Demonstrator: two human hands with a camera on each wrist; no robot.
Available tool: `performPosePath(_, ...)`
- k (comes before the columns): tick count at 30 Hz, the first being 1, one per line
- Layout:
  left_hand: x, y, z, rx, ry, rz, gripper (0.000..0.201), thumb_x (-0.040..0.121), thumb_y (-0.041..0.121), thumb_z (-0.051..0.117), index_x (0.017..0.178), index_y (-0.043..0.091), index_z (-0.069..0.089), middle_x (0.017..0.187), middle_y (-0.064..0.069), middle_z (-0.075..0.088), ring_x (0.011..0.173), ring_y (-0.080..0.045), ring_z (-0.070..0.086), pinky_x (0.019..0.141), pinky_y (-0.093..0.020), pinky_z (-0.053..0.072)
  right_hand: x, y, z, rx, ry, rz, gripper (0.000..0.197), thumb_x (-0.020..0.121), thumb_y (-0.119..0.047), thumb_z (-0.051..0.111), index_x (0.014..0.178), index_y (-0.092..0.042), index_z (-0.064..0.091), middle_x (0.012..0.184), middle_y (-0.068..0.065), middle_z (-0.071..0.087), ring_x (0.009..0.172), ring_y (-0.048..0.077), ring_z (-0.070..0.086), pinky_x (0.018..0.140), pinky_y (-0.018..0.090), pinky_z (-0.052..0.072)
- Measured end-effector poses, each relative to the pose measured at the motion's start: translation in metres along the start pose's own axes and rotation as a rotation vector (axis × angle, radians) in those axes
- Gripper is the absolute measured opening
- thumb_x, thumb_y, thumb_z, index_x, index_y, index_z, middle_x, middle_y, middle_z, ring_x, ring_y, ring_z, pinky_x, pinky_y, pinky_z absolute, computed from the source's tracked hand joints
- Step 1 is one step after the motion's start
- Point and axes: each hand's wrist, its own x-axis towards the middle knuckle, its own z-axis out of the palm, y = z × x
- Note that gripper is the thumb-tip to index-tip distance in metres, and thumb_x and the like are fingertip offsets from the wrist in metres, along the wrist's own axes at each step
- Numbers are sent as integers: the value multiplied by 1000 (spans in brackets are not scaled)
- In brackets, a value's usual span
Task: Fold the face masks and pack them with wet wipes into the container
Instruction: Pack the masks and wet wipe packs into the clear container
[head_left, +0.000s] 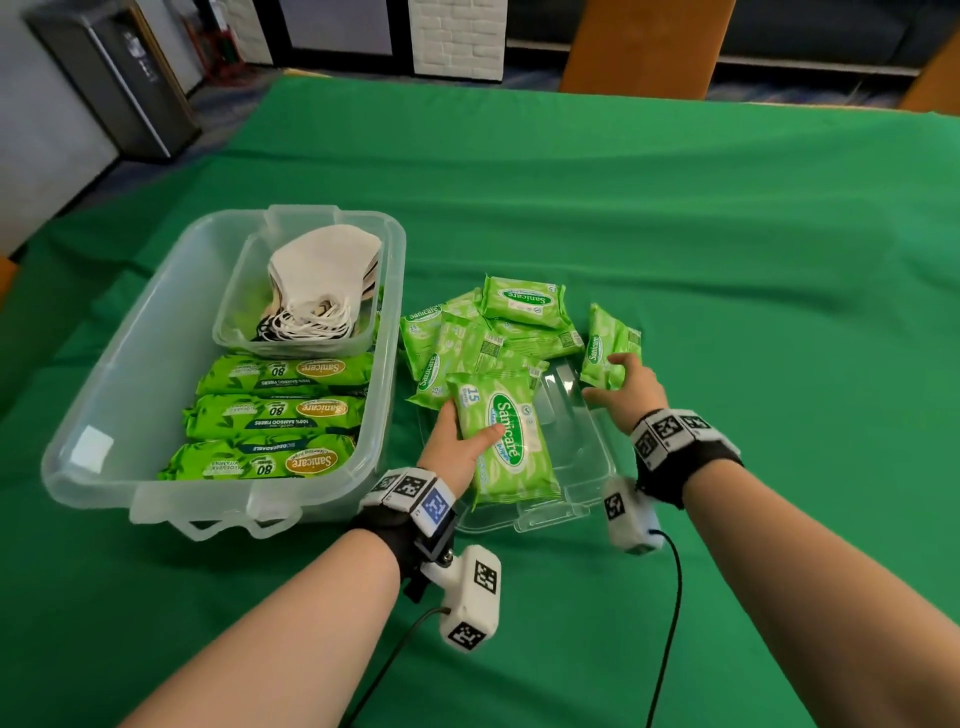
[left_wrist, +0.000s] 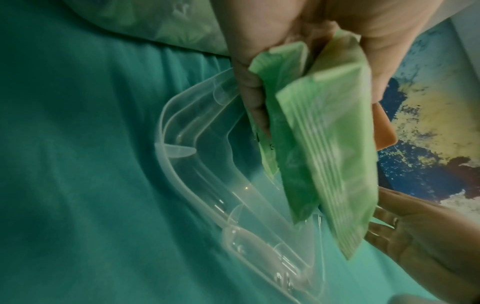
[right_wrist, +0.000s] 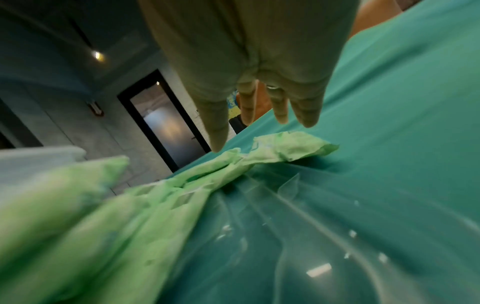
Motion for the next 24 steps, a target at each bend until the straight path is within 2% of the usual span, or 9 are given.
performPosePath(3,0,6,2,38,12,114,96,84,17,69,149,36,2,154,7,19,141,-13,21,115,-36,16,30,2,3,-133,-55,44,79,79,-35,69,143,-26,24,150,18,24,125,33,43,100,43,42)
performPosePath(6,4,7,1,67,-3,210,96,88,12,62,145,43,-8,154,15,7,138,-1,9,112,-33,14,50,-1,5,-238,-164,43,77,84,-41,63,144,-43,14,153,22,-3,100,34,61,90,40,50)
performPosePath(8,5,5,1,70,-17,253,88,91,12,58,143,46,-4,146,23,8,131,5,8,109,-26,14,56,-8,8,-379,-244,7,67,89,-43,53,143,-46,13,152,25,-11,79,26,63,86,36,53)
performPosePath(9,7,4,0,66,-28,267,81,92,11,56,143,47,4,143,24,11,130,6,9,106,-21,15,59,-9,11,-442,-263,1,62,91,-45,49,143,-45,15,151,27,-9,74,23,62,84,35,53)
performPosePath(11,11,2,-1,77,-33,297,57,93,9,53,133,44,33,143,18,29,134,2,20,99,-8,18,62,-11,16,-477,-218,36,56,89,-50,49,139,-40,27,148,28,14,87,29,63,86,40,53)
performPosePath(14,12,3,-1,51,7,297,29,94,6,50,105,31,61,115,11,58,122,-9,46,82,6,31,60,-15,17,-325,-49,105,44,87,-36,60,126,-21,44,123,21,47,92,32,57,86,39,51)
performPosePath(17,14,7,-1,26,44,282,26,94,5,51,104,24,64,112,7,60,115,-9,49,77,7,34,57,-18,8,-175,130,130,26,89,-4,51,115,-2,49,113,23,54,93,35,55,81,36,47)
performPosePath(21,15,9,2,21,57,250,32,92,6,56,115,28,59,133,-3,53,105,-7,53,79,2,36,37,-28,-11,47,361,85,23,90,2,44,111,1,53,114,22,57,104,36,54,83,35,42)
performPosePath(24,12,13,3,-29,50,213,35,89,10,60,121,26,57,136,0,52,129,-11,43,98,-11,30,6,-37,-14,284,475,-56,31,86,6,42,112,-6,55,106,14,61,95,28,56,84,32,44)
